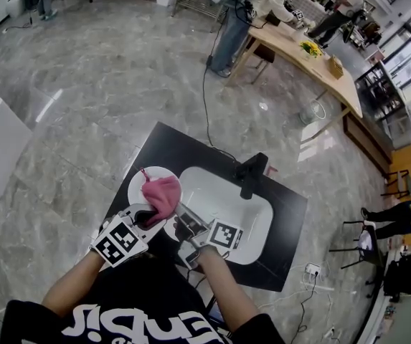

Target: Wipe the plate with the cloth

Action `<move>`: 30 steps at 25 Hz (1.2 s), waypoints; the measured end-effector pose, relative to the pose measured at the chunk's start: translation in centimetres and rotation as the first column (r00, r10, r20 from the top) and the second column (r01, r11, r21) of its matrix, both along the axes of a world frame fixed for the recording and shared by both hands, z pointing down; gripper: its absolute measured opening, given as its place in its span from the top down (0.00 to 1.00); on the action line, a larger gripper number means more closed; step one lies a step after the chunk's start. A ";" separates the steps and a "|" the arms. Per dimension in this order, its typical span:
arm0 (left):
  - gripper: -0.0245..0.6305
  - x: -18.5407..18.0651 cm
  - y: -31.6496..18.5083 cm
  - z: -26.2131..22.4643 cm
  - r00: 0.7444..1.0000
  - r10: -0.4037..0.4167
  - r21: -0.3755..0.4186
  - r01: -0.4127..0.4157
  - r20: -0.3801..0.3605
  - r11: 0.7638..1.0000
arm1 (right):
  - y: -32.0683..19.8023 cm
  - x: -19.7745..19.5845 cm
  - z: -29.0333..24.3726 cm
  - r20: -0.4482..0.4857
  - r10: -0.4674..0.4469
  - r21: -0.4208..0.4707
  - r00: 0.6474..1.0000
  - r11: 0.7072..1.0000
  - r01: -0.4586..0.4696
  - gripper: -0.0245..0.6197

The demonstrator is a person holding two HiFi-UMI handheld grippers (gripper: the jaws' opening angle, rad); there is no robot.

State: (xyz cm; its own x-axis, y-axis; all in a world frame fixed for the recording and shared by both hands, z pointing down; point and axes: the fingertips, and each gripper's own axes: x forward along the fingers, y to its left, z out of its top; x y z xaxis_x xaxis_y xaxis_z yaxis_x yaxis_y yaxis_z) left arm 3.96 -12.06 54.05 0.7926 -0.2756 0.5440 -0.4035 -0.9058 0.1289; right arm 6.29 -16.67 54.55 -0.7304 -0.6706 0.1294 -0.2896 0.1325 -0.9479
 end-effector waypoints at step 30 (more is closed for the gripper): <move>0.89 -6.2 -6.0 -0.3 0.981 -0.155 0.090 0.145 0.113 0.985 | 2.3 -1.1 0.8 0.072 -0.003 -0.032 0.997 0.999 0.005 0.91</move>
